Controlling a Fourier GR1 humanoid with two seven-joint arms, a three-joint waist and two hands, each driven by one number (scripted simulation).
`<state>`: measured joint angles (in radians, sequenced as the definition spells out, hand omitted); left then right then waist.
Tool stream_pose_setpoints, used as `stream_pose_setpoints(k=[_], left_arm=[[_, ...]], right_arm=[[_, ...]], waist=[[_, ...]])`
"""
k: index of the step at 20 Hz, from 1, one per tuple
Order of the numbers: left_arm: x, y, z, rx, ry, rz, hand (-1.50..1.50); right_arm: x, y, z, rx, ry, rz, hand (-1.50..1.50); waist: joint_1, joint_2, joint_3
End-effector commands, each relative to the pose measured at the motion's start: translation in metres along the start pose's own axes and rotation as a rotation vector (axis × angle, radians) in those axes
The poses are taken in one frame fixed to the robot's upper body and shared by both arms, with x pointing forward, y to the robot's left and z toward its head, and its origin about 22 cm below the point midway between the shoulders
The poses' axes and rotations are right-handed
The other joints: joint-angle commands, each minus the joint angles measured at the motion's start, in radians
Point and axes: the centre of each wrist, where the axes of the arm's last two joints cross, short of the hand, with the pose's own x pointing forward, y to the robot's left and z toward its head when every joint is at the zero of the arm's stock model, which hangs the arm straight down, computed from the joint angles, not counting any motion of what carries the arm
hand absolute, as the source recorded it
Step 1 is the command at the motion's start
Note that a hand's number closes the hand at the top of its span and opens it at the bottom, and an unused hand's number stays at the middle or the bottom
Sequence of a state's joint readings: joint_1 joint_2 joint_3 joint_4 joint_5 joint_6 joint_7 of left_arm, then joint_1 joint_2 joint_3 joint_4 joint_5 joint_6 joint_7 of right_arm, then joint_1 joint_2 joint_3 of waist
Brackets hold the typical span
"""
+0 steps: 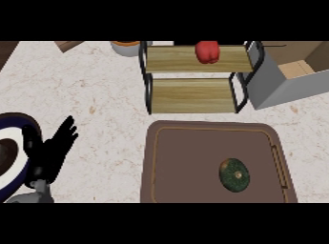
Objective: Pick the bell pepper from the tray and place it in the tiered shelf
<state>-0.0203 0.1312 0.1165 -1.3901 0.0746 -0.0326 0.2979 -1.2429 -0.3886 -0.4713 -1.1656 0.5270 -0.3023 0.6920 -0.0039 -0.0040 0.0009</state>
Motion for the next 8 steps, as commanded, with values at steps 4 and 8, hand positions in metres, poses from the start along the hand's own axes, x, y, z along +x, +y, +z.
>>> stream_pose_setpoints(k=[4,8], left_arm=[[0.004,0.018,-0.008,0.008,0.009,0.020,0.00],[0.007,-0.002,-0.016,0.009,0.009,0.008,0.00]], right_arm=[[-0.001,-0.096,-0.011,0.002,0.017,-0.037,-1.50],[-0.019,-0.122,-0.006,0.027,0.023,-0.049,-1.50]], waist=[[-0.015,-0.001,-0.001],[-0.009,0.001,-0.001]])
